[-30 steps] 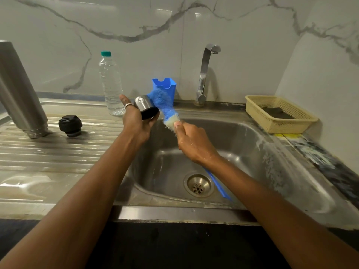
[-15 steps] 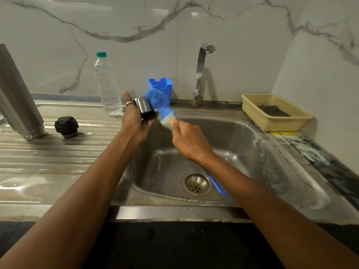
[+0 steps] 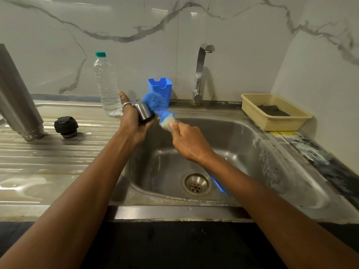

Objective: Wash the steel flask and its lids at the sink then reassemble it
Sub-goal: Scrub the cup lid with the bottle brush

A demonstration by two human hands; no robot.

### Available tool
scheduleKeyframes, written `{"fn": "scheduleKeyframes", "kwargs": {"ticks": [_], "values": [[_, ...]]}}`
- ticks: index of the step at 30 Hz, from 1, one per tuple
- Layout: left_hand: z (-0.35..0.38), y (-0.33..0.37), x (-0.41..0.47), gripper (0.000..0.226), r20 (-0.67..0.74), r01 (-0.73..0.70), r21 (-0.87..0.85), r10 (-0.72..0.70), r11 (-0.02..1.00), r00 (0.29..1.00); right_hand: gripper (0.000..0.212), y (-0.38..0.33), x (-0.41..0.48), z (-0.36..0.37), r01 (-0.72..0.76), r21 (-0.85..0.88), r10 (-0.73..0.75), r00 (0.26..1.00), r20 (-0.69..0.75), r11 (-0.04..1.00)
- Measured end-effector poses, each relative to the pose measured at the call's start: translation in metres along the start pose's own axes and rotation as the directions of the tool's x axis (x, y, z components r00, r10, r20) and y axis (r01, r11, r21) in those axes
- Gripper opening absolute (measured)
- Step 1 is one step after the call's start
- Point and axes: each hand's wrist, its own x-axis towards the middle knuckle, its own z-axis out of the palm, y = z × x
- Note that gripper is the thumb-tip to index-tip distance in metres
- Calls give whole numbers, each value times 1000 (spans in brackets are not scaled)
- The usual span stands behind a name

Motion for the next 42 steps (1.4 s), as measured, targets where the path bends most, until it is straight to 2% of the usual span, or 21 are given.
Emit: {"fn": "scheduleKeyframes", "kwargs": {"ticks": [6, 9, 12, 15, 17, 22, 26, 30, 34, 38, 40, 42], "values": [[4, 4, -3, 78, 93, 40, -55, -35, 998, 995, 39, -2, -8, -5, 92, 2, -92, 996, 14, 996], [2, 5, -5, 74, 138, 78, -53, -70, 996, 988, 42, 1, 0, -10, 0, 46, 1, 1000, -11, 999], [3, 7, -5, 55, 167, 106, -121, -85, 987, 982, 39, 8, 1, -15, -66, 84, 68, 997, -22, 994], [7, 8, -3, 42, 166, 70, -101, -52, 992, 985, 45, 11, 4, -23, -114, 162, 121, 992, -31, 980], [9, 5, -3, 42, 138, 24, -84, -13, 996, 990, 44, 12, 4, -28, -109, 189, 121, 991, -49, 976], [6, 4, -4, 46, 111, -11, -39, 15, 999, 994, 35, 6, 0, -25, 46, 129, -40, 998, -52, 991], [1, 5, 0, 52, 42, 26, -97, -22, 995, 999, 35, 9, 1, -25, -2, 83, 5, 999, -37, 997], [0, 4, 6, 62, 118, 48, -119, -34, 992, 992, 39, 4, -8, -25, 125, 13, -125, 992, -13, 992], [-2, 6, 7, 62, 59, 34, -84, -29, 996, 998, 39, 3, 0, -23, 107, -17, -108, 992, -69, 994], [-4, 7, 7, 63, 117, 32, -90, -22, 995, 993, 39, -2, -8, -20, 217, -25, -217, 976, -19, 976], [-7, 11, 8, 65, 105, 40, -88, -31, 995, 994, 41, 3, -10, -22, 194, -56, -195, 981, -9, 979], [-6, 11, 7, 62, 80, 50, -50, -46, 997, 996, 40, 8, -3, -25, 102, -58, -105, 993, -48, 993]]}}
